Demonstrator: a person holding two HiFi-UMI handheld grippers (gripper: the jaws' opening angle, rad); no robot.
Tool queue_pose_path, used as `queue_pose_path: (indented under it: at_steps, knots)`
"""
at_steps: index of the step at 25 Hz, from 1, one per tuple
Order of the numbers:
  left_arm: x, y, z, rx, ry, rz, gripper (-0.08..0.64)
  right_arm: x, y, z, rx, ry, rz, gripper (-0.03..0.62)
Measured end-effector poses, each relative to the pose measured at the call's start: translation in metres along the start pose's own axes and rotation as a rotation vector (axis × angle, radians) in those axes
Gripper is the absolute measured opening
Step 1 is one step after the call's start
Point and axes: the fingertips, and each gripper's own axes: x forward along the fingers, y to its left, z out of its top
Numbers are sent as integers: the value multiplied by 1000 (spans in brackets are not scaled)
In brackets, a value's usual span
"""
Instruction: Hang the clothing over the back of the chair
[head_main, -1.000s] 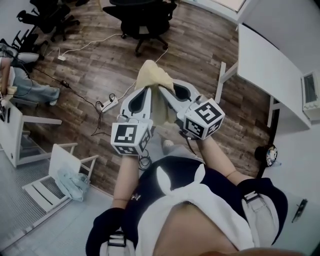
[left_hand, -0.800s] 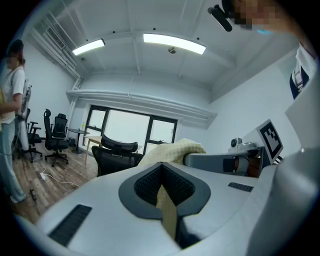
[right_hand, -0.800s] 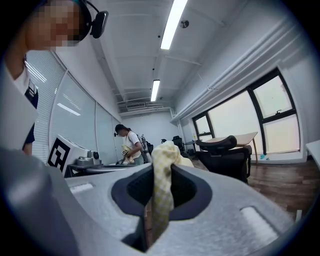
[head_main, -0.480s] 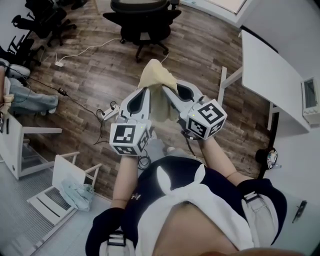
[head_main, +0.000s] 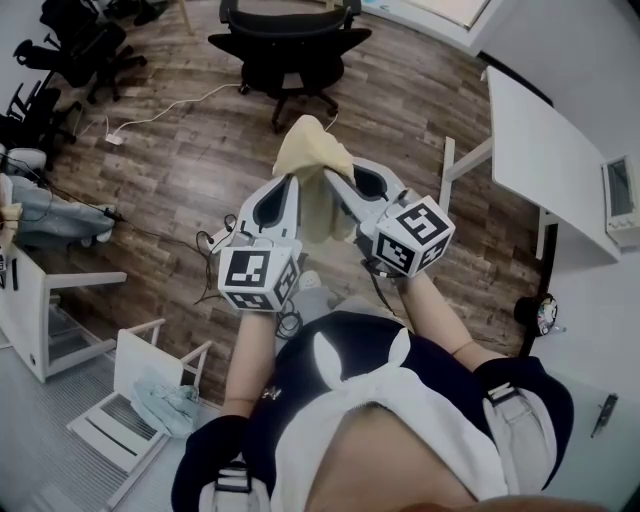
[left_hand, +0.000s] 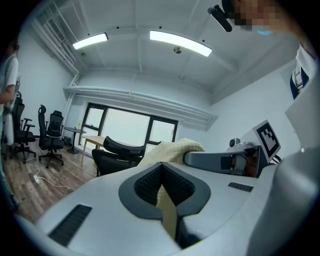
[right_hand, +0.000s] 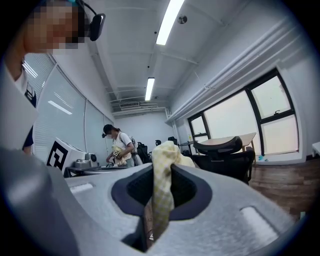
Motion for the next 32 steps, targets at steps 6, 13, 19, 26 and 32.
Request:
queue_pose_path:
  at_steps: [6, 13, 19, 26, 32]
  knots:
    - [0, 19, 2, -6, -5, -28, 5, 18, 7, 2, 8, -6, 4, 55]
    - [-3, 32, -3, -40, -6, -46, 6, 31, 15, 3, -3, -1, 0, 55]
    - [6, 39, -7, -60, -6, -52, 6, 38, 11, 2, -7, 11, 0, 55]
    - [20, 48, -3, -60, -10, -53, 6, 50, -1, 5, -10, 16, -1, 55]
    - [43, 58, 2, -52, -3, -52, 6, 66, -22, 15, -5, 3, -3, 55]
